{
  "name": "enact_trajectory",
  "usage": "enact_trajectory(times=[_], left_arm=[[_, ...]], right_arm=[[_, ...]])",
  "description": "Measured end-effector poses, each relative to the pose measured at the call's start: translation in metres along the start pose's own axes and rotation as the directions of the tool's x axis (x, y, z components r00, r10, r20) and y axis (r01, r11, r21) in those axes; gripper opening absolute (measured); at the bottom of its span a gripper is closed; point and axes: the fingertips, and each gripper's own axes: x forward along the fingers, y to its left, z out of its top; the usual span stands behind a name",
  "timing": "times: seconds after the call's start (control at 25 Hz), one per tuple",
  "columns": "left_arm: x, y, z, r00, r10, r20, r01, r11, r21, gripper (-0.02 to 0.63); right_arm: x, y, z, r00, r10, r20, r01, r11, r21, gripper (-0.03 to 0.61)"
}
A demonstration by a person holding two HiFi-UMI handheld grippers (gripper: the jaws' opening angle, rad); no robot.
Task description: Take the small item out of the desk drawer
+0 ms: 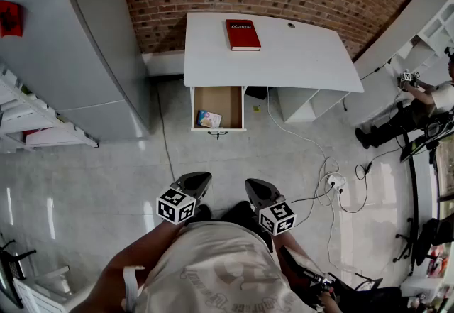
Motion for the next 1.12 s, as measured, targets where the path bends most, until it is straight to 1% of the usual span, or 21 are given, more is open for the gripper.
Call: enact_trajectory(times=[0.16,0.32,0.48,0.64,0.84,1.12], left_arm=[[-0.002,-0.016,-0.002,1.000,-0.007,0.003,0.007,1.000,0.005,0.008],[0.000,-0.021,-0.003,1.000,-0.008,-0.005,0.009,1.000,0.003,0.008],[0.006,-0.032,0.000,1.000,-0.027,-0.008,0.027,0.999,0.019,0.008],[0.002,-0.027,0.003,1.000,-0.017,-0.006,0.017,1.000,0.021,0.008],[0.003,-0.025,0.002,1.000,-0.015,-0.006,0.015,0.999,0.028,0.008],[-0.002,-0.021,0.000,1.000,-0.019,-0.013,0.019,0.999,0.033,0.008]], right_arm=[[-0.015,0.003,-0.008,1.000,-0.001,-0.006,0.001,1.000,0.005,0.005],[-0.023,0.002,-0.010,1.000,-0.010,-0.007,0.010,1.000,0.014,0.005],[-0.032,-0.003,-0.015,1.000,-0.019,-0.010,0.019,0.999,0.031,0.005],[-0.030,-0.001,-0.016,1.000,-0.013,-0.016,0.013,1.000,0.025,0.005],[-0.025,0.000,-0.015,1.000,-0.014,-0.001,0.014,1.000,0.024,0.005],[-0.023,-0.003,-0.017,0.999,-0.045,0.016,0.043,0.997,0.067,0.006]])
